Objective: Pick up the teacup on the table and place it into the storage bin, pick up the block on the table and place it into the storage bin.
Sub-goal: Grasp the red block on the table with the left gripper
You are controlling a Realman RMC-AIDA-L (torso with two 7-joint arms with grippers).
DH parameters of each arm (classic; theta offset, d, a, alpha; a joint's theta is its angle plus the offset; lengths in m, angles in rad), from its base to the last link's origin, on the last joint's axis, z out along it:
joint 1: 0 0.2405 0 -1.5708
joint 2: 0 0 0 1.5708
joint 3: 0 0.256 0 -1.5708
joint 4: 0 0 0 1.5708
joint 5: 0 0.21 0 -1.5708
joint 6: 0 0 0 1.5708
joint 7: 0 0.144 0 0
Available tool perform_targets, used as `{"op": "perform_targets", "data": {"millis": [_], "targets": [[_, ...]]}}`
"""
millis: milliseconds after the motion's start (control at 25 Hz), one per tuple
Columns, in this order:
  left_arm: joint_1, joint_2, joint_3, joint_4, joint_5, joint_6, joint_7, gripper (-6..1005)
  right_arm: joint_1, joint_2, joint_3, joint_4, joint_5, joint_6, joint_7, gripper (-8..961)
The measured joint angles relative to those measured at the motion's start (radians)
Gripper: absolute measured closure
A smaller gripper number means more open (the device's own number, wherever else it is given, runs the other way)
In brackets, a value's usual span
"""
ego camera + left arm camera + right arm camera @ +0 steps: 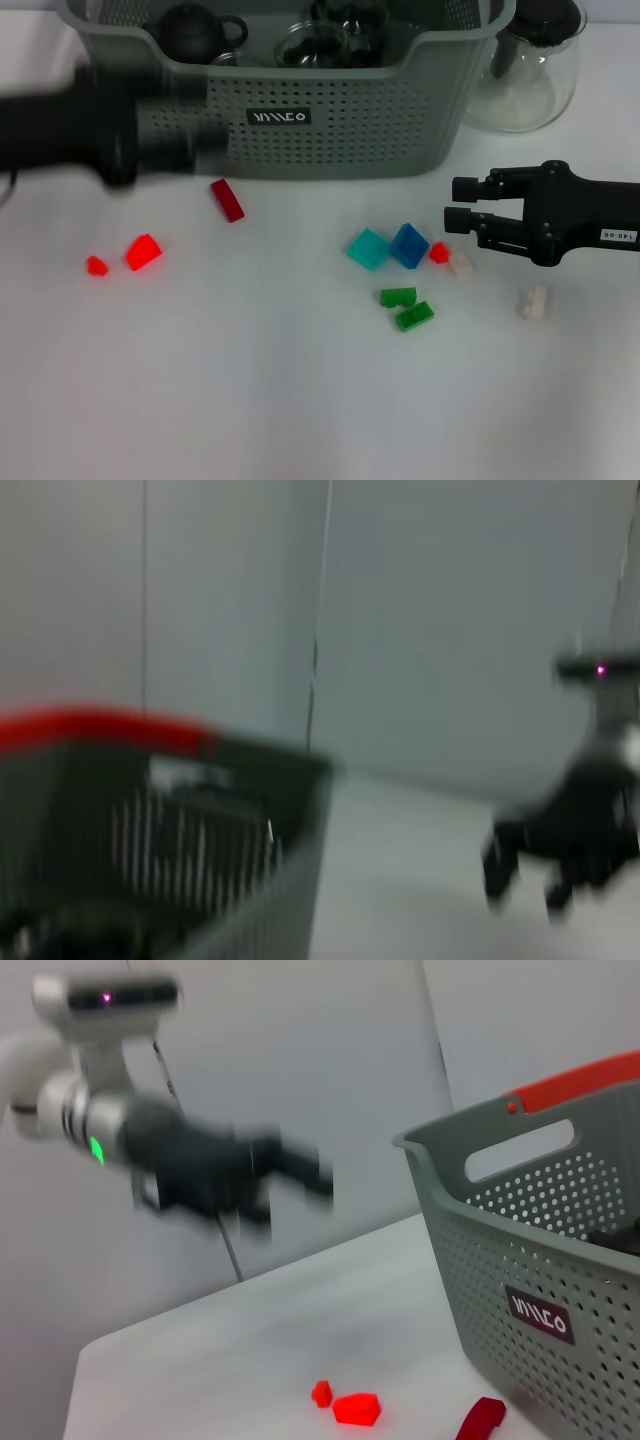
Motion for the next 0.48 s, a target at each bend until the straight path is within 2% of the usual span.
{"op": "perform_targets", "data": {"millis": [40,120,200,480], "targets": [[0.019,-0.004,-0.005,-0.045,0.074,-0.016,0.086,466,0.001,0.0,0.0,0.0,0.0,0.0,0.0,528],[0.032,-0.005,-0.028,-0.112,0.136,-0.043,0.175,475,0.001,0.001,0.0,0.001,0.0,0.002,0.001,528],[0.04,-0.003,-0.086,-0.201,0.196,-0.09,0.256,485,0.0,0.002,0.0,0.002,0.0,0.003,0.002,528],[0.094,0.0,-0.322,-0.343,0.261,-0.192,0.411,522,0.0,0.004,0.0,0.014,0.0,0.02,0.012,529]]}}
